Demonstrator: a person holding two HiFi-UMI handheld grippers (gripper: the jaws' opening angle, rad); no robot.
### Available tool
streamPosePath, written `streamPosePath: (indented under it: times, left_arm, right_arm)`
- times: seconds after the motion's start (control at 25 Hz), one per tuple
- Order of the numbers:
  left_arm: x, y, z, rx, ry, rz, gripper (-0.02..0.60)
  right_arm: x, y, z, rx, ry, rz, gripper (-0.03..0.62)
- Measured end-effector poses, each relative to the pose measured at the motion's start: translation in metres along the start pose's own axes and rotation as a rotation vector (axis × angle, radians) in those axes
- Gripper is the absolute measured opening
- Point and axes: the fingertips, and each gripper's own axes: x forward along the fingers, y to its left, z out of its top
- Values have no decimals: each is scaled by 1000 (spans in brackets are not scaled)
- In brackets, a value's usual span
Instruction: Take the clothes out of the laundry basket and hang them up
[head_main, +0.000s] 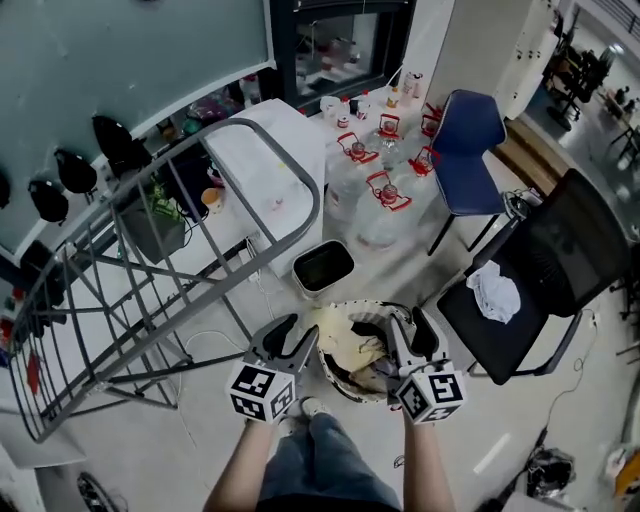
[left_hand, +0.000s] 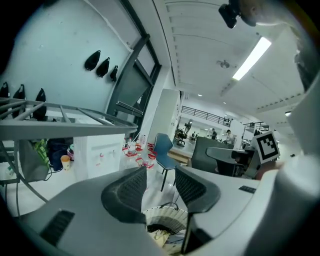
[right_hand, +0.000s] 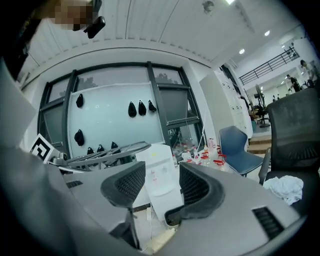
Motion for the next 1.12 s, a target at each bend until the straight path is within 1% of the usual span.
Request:
streamPosePath:
  times: [0.16, 0.28, 0.52, 0.72, 0.88, 1.0, 1.12]
  left_arm:
    - [28, 19, -32, 13, 50, -2, 176]
    - [57, 37, -62, 33, 71, 10, 176]
    - [108, 69, -143, 50, 131, 23, 176]
    - [159, 90, -218, 43, 152, 36, 176]
    - [182, 99, -278, 32, 189, 35, 176]
    - [195, 106, -311, 38, 219, 30, 176]
    - [207, 111, -331, 45, 227, 29, 176]
  right_arm:
    - [24, -8, -35, 9, 35, 7, 196]
    - [50, -19, -73, 1, 71, 27, 196]
    - [83, -39, -173, 19, 152, 42, 196]
    - [108, -60, -262, 18, 210, 51, 196]
    - [121, -66, -330, 9, 266, 67, 196]
    - [128, -68, -376, 6, 328, 97, 196]
    - [138, -72, -411, -20, 359, 124, 196]
